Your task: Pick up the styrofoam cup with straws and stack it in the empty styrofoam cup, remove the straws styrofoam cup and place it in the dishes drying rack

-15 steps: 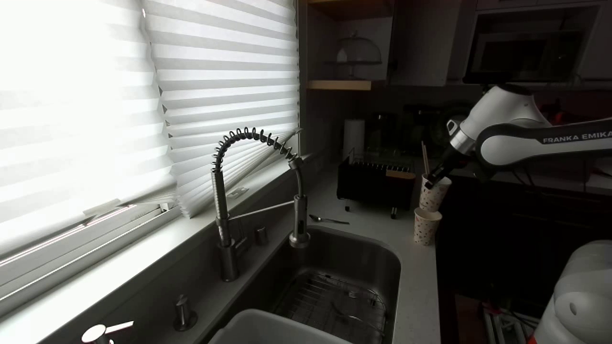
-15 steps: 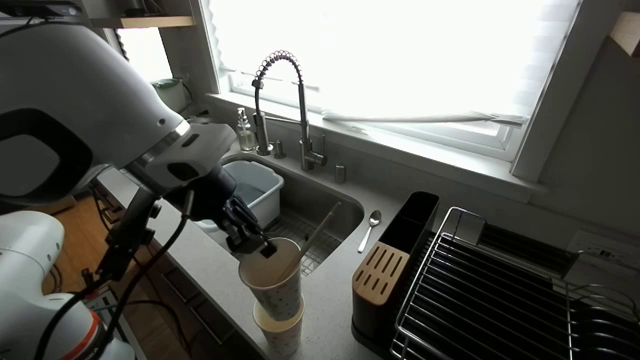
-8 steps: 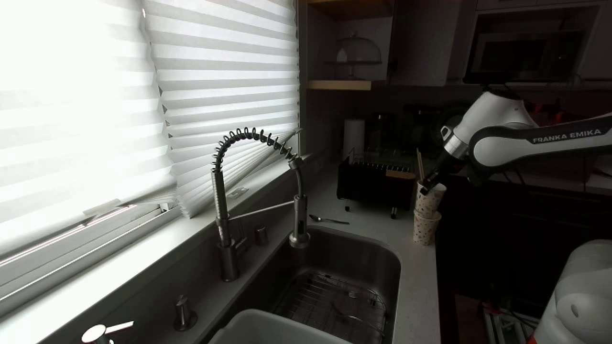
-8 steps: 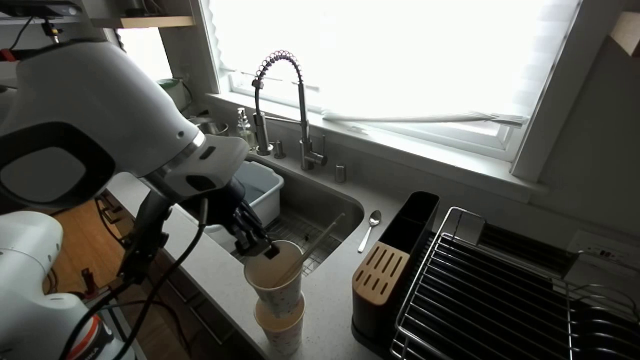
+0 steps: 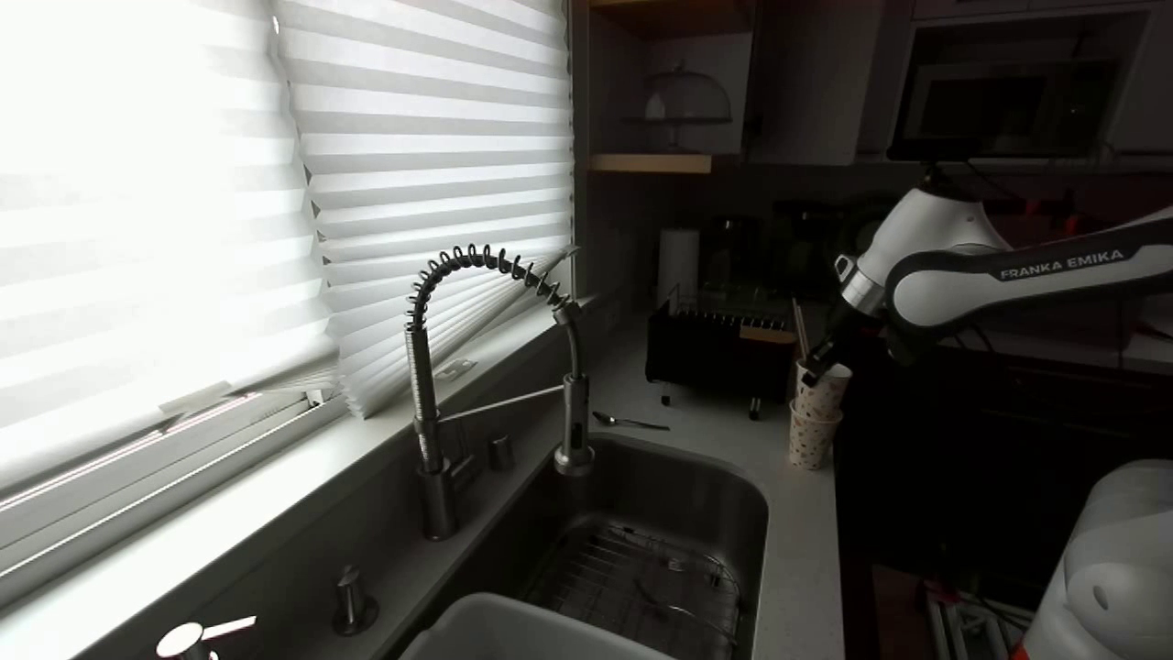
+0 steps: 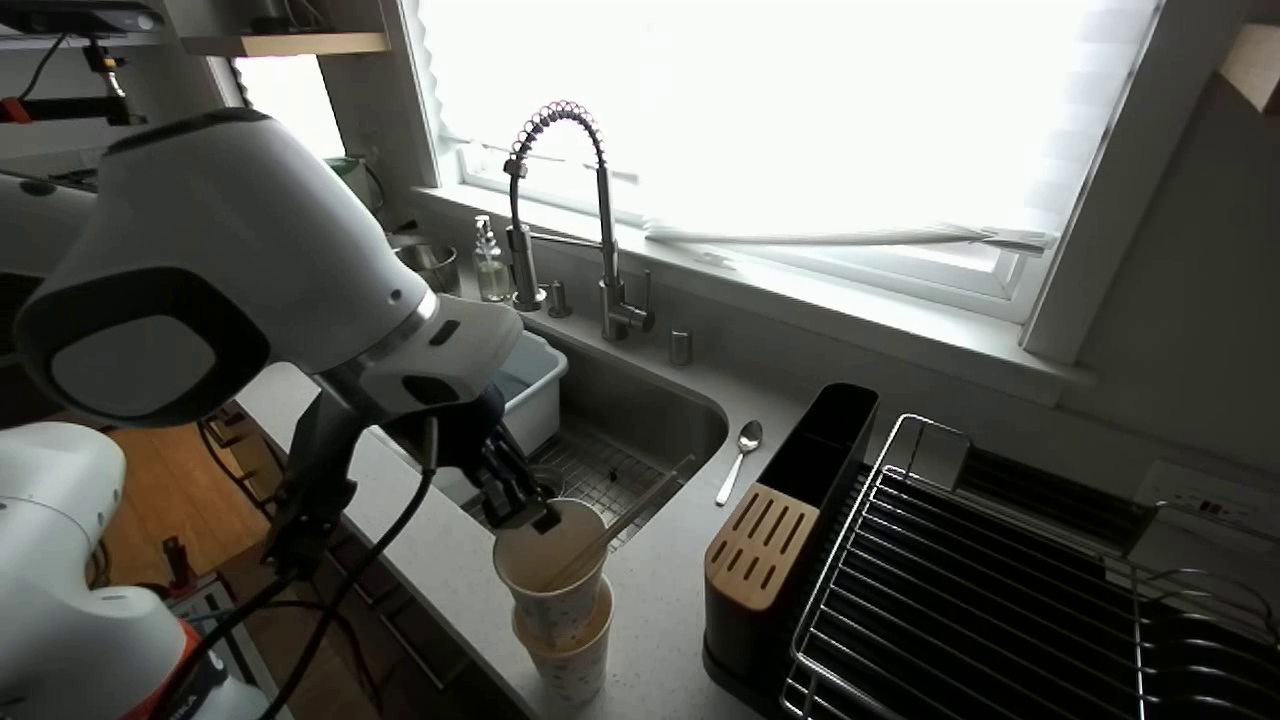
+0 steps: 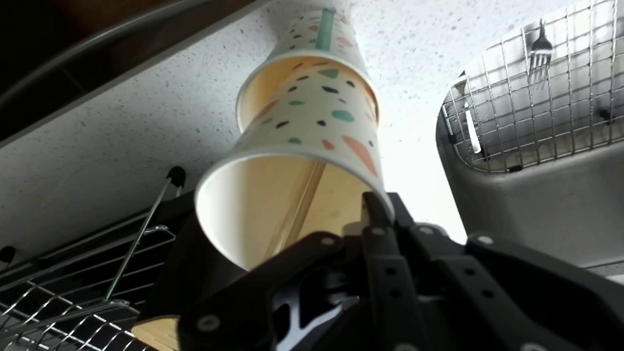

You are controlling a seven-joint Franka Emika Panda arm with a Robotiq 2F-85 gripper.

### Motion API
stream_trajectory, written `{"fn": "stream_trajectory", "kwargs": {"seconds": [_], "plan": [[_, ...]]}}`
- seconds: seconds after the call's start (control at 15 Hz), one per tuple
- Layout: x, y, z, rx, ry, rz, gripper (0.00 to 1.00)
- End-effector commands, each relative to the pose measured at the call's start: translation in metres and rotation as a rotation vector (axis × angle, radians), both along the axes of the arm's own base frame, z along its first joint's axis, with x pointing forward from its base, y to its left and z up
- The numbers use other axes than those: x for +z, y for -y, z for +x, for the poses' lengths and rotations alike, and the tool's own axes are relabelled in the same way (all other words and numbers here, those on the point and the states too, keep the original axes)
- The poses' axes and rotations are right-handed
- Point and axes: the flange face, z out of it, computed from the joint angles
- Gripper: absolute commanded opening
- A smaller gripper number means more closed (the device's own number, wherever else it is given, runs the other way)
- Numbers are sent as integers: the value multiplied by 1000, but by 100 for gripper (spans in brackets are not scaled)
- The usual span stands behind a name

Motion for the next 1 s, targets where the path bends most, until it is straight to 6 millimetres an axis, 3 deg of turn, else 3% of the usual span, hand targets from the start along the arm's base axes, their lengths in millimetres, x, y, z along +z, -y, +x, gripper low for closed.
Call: {"fn": "stream_trajectory", "kwargs": {"seconds": [0.0, 0.93], "plan": [[-13, 3, 8, 10, -33, 0, 1], [-47, -3, 48, 80, -65, -83, 1]]}}
